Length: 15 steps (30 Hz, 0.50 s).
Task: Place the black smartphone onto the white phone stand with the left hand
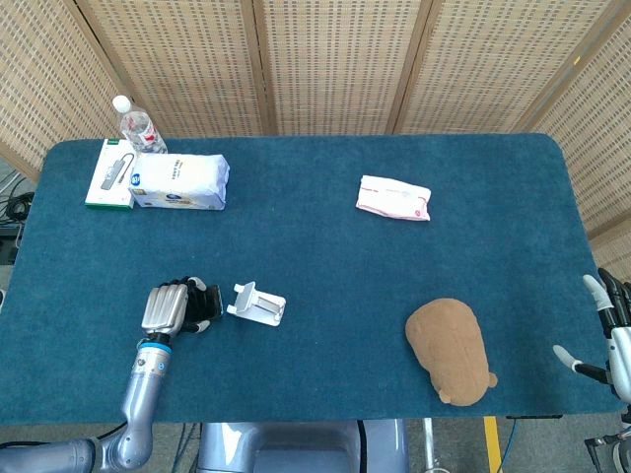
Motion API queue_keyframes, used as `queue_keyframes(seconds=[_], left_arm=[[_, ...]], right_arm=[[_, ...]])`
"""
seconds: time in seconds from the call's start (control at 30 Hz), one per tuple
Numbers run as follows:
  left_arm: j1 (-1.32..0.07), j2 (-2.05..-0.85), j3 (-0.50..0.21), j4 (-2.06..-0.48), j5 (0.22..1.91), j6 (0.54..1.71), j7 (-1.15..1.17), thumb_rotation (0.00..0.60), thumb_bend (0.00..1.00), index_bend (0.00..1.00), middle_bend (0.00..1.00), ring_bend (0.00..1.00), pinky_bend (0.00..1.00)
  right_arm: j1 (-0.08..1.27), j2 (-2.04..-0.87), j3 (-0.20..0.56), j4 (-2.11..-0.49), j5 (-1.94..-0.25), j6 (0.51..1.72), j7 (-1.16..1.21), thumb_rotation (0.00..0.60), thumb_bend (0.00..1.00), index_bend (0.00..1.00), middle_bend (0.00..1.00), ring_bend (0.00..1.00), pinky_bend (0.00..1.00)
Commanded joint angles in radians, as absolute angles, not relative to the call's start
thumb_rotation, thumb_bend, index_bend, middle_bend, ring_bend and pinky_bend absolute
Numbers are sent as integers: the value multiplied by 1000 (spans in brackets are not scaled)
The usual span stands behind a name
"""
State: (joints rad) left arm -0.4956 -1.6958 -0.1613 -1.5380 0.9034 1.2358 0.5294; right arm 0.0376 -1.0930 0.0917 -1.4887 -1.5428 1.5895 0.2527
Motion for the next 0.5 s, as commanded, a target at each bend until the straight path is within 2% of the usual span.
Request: queue_keyframes(seconds=[0.03, 0.27, 0.5], left_arm=[[-491, -1674, -174, -1556, 914, 1230, 497, 600, 249, 381, 414, 463, 337], [-470, -1612, -205, -1590, 987, 1224, 348, 600, 247, 381, 414, 463, 337], [-465, -1563, -200, -1601, 1092, 1194, 211, 600, 235, 381, 414, 463, 337]], right_arm=[[38, -1093, 92, -1489, -1543, 1589, 252, 600, 105, 0, 0, 0, 0], [39, -1094, 92, -1489, -1540, 1586, 248, 600, 105, 0, 0, 0, 0], [41, -1097, 91, -1492, -1539, 1581, 235, 600, 105, 0, 0, 0, 0]])
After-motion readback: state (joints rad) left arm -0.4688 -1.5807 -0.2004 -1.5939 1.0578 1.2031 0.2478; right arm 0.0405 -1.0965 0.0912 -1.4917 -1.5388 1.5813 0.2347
